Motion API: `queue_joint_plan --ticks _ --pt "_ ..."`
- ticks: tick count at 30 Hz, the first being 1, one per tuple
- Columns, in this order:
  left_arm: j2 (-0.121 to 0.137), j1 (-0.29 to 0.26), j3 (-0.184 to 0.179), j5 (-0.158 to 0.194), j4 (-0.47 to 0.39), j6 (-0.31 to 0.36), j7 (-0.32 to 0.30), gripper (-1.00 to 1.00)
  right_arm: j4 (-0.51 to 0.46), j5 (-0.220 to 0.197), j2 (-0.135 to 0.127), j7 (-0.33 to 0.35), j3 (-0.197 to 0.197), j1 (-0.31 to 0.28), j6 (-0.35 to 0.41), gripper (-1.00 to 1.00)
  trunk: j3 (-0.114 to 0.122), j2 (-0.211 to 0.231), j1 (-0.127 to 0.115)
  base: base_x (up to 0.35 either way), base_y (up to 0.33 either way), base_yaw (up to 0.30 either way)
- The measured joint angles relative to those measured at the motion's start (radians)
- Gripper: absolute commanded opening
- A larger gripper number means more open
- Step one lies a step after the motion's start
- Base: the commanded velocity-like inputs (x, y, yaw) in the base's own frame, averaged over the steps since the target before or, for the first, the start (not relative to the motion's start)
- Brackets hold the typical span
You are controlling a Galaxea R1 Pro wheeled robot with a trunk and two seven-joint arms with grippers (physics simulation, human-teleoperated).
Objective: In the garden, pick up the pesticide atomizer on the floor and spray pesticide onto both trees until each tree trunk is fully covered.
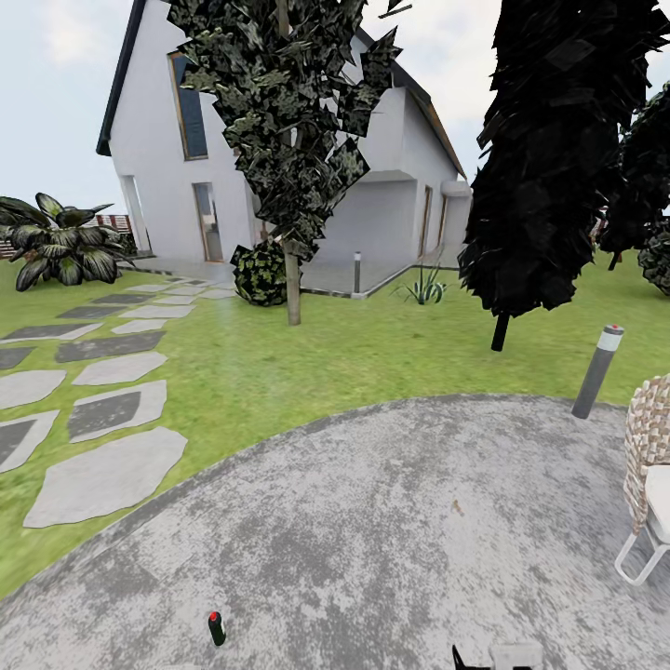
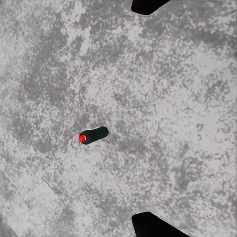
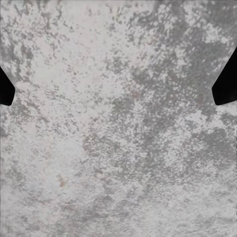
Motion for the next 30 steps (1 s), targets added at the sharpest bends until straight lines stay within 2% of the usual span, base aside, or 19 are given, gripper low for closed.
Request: queue_joint_plan --ticks 2,6,9,12,30 --pt "0.013 0.0 0.009 0.001 -0.004 -0.002 0.0 1.0 0.003 0.0 0.003 0.0 0.002 0.0 0.001 1.0 0.0 0.0 0.0 0.0 0.0 0.0" --pt "0.022 0.0 0.018 -0.002 -0.023 -0.006 0.009 1.0 0.005 0.001 0.007 0.0 0.004 -0.001 0.002 1.0 -0.001 0.0 0.0 0.025 -0.136 0.146" --pt "0.022 -0.002 0.065 -0.001 -0.017 -0.003 0.021 1.0 0.005 0.001 0.011 0.0 0.005 -0.002 0.001 1.0 -0.002 0.0 0.0 0.119 -0.263 0.263" --pt "0.018 -0.002 0.084 -0.005 -0.013 -0.004 0.022 1.0 0.005 0.001 0.01 0.0 0.003 -0.002 0.001 1.0 -0.003 0.0 0.0 0.156 -0.262 0.268" --pt "0.013 -0.002 0.084 -0.011 0.016 -0.007 0.02 1.0 0.006 0.002 0.01 0.0 0.005 -0.002 0.001 1.0 -0.01 0.0 0.0 0.195 -0.25 0.27"
